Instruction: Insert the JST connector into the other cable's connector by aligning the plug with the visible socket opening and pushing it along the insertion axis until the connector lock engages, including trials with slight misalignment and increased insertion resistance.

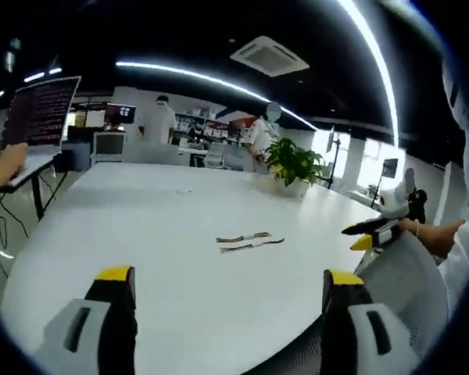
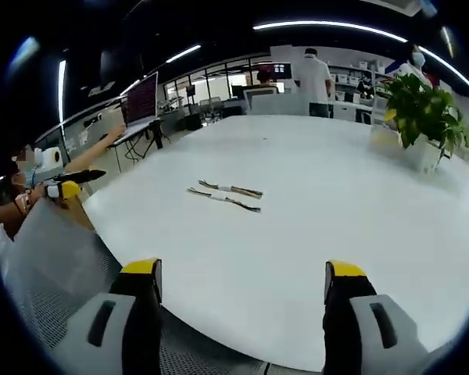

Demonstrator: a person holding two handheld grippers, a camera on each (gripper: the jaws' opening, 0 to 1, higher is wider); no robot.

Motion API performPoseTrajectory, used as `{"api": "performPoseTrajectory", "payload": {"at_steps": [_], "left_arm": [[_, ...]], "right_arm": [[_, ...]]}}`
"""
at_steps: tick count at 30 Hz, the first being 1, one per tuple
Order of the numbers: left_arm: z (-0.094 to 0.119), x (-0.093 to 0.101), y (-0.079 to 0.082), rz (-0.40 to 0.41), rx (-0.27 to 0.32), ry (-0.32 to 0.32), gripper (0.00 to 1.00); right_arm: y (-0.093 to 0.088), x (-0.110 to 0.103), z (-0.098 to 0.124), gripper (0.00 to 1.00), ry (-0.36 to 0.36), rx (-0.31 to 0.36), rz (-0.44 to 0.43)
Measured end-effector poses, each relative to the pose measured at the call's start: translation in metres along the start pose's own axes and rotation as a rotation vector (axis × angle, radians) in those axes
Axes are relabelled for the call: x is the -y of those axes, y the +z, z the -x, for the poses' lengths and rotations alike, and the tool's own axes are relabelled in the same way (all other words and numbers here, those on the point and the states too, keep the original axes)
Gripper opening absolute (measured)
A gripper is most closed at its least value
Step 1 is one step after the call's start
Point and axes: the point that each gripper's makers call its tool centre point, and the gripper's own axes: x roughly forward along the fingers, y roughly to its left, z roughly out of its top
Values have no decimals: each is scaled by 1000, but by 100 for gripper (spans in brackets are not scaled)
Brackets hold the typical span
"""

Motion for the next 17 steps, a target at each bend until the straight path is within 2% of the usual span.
{"api": "performPoseTrajectory", "payload": {"at_steps": [3, 6, 17], "left_arm": [[1, 0, 4, -44, 20, 7, 99], [-1, 1, 0, -73, -7, 0, 99], [0, 1, -1, -21, 2, -20, 99]], "right_arm": [[-1, 1, 0, 84, -7, -2, 4], [-3, 2, 0, 84, -9, -13, -6], [-4, 0, -1, 83, -7, -25, -5]]}}
